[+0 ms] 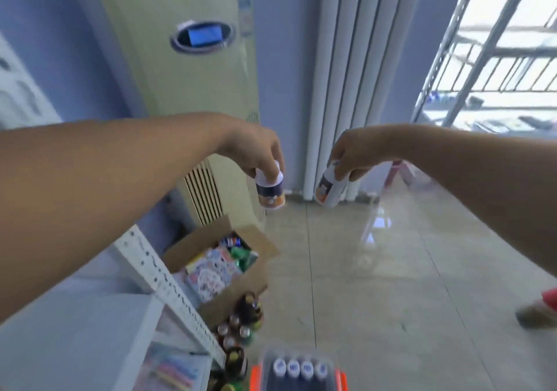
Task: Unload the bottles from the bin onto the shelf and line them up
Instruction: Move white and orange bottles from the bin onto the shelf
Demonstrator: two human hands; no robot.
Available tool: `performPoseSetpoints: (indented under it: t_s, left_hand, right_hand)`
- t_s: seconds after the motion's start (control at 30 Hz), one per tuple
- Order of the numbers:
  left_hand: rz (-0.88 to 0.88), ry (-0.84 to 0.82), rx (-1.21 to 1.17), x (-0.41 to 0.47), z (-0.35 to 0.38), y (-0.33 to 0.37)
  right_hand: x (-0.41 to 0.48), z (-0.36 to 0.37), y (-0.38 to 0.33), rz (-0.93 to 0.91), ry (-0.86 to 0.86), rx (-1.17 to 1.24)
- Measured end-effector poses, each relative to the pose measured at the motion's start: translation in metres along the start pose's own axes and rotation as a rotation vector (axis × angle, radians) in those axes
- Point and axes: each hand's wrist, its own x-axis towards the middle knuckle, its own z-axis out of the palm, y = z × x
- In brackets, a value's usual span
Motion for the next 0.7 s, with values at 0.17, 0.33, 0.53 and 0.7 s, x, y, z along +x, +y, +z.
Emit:
performPoseSetpoints:
  t_s: [0.17, 0.33, 0.53, 0.7]
  left_hand:
    - [-0.099, 0.132, -0.072, -0.093, -0.027, 0.016]
    - [-0.289, 0.246, -0.103, -0.182, -0.013, 0.029]
    - [-0.567, 0.406, -0.268, -0.297, 0.044, 0.038]
    - [-0.801, 0.505, -0.361, -0.404, 0.107, 0.045]
  right_hand:
    - [-0.034, -0.05, -0.067, -0.152, 0.021, 0.099]
    - [-0.066, -0.058, -0.131, -0.351, 0.019, -0.031]
    - [-0.1, -0.021, -0.213, -0.632, -0.053, -0.134]
    - [-0.149, 0.03, -0.29, -0.838, -0.111, -0.171]
